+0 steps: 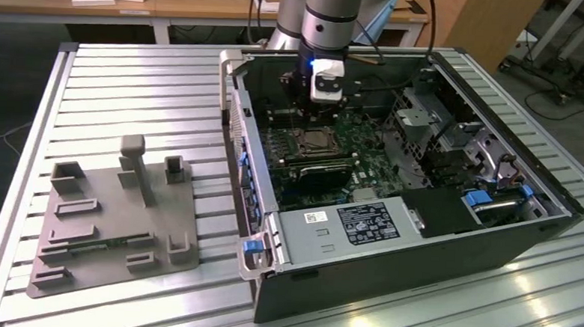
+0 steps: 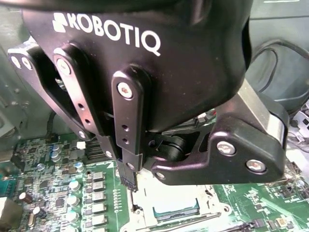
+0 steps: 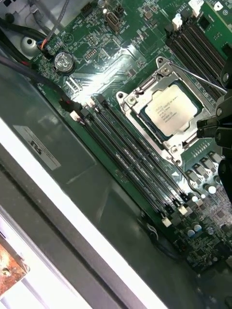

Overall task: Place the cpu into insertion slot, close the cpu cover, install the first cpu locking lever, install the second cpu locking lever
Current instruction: 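Install the first cpu locking lever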

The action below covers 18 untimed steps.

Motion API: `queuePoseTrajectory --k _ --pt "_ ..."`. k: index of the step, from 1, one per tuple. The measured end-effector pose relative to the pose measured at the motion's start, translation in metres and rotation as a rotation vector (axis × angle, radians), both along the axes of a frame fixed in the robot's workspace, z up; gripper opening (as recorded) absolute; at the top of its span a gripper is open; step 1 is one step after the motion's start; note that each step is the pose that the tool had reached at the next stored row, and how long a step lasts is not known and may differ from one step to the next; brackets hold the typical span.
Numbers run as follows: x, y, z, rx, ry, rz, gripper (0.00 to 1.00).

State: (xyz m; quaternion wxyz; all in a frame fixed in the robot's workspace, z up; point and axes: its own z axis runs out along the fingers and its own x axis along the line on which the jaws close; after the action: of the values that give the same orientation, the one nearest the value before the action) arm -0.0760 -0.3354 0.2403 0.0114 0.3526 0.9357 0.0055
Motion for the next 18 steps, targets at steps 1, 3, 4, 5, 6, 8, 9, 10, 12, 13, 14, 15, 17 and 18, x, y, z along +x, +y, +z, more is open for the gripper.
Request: queuePoseTrajectory --k 1,3,4,5,6,8,9,10,12,13,14,15,17,18 --pt "-0.0015 0.0 0.0 0.0 0.0 0.002 0.1" --pt "-0.0037 0.0001 -0.0001 0.0001 -0.0001 0.01 0.1" --pt "-0.0046 0.0001 -0.0001 0.0001 -0.0001 0.015 0.1" --pt "-0.005 0.0001 -0.0001 0.0 -0.0001 0.02 0.1" --pt "-0.005 0.0001 0.0 -0.0001 -0.0001 0.028 0.1" --pt "-0.0052 0.0001 0.0001 0.0 -0.0003 0.041 0.1" --pt "-0.0053 0.0 0.0004 -0.0001 -0.0004 0.045 0.1" --pt "-0.0053 0.0 0.0009 -0.0001 -0.0005 0.048 0.1" --pt "-0.0054 0.0 0.0023 0.0001 -0.0009 0.052 0.1" --pt "-0.0055 0.0001 0.0032 0.0001 -0.0012 0.054 0.1" --pt "-0.0056 0.0001 0.0041 0.0001 -0.0015 0.055 0.1" --pt "-0.0057 0.0001 0.005 0.0 -0.0021 0.055 0.1" --pt "-0.0058 0.0001 0.0065 0.0 -0.0032 0.057 0.1" --pt "-0.0059 0.0 0.007 -0.0001 -0.0035 0.058 0.1"
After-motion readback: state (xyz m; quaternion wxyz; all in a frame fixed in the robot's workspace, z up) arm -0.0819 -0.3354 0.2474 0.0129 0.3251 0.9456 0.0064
